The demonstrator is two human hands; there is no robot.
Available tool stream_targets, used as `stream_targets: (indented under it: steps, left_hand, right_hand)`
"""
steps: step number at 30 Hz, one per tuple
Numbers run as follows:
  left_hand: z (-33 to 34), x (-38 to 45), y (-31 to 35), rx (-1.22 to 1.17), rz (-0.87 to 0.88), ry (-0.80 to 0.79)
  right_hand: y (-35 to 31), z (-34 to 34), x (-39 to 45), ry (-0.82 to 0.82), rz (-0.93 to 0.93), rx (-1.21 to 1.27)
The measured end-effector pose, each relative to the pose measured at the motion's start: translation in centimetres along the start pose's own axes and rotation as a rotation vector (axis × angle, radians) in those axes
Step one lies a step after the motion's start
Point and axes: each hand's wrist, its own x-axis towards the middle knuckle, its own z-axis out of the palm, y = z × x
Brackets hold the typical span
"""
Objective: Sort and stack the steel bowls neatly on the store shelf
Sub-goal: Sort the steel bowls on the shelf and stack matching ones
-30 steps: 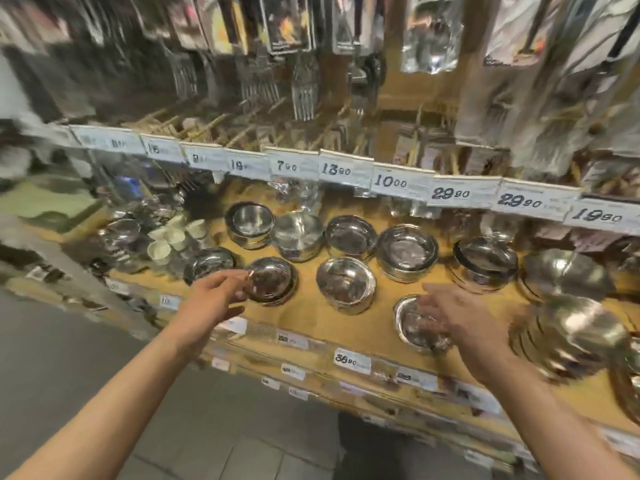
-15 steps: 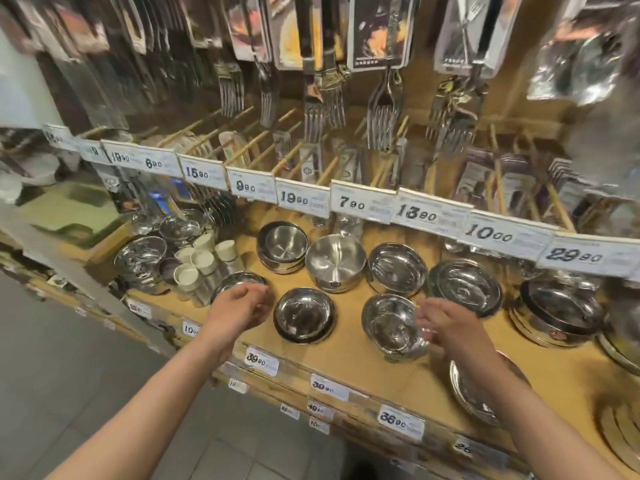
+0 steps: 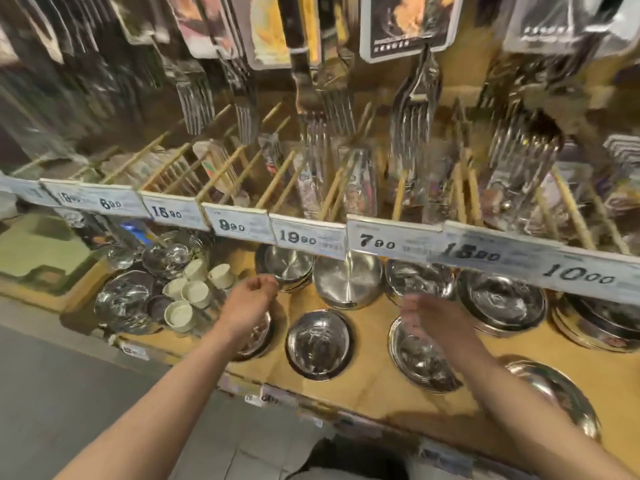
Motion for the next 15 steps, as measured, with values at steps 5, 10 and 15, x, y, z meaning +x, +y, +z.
stream_targets:
  steps: [5, 10, 15]
  left_hand:
    - [-0.6, 5.1, 1.5, 0.123, 0.069, 0.04]
    - [-0.9, 9.6, 2.5, 0.369, 0.157, -0.012]
    - [0.1, 11.1, 2.7, 0.78, 0.259, -0.112]
  right_hand:
    - [-0.4, 1.4, -0.9, 0.158, -0.021, 0.037]
    - [-0.8, 2.7, -1.2, 0.299, 0.031, 0.084]
    - [0.2, 3.5, -2.4, 0.381, 0.058, 0.069]
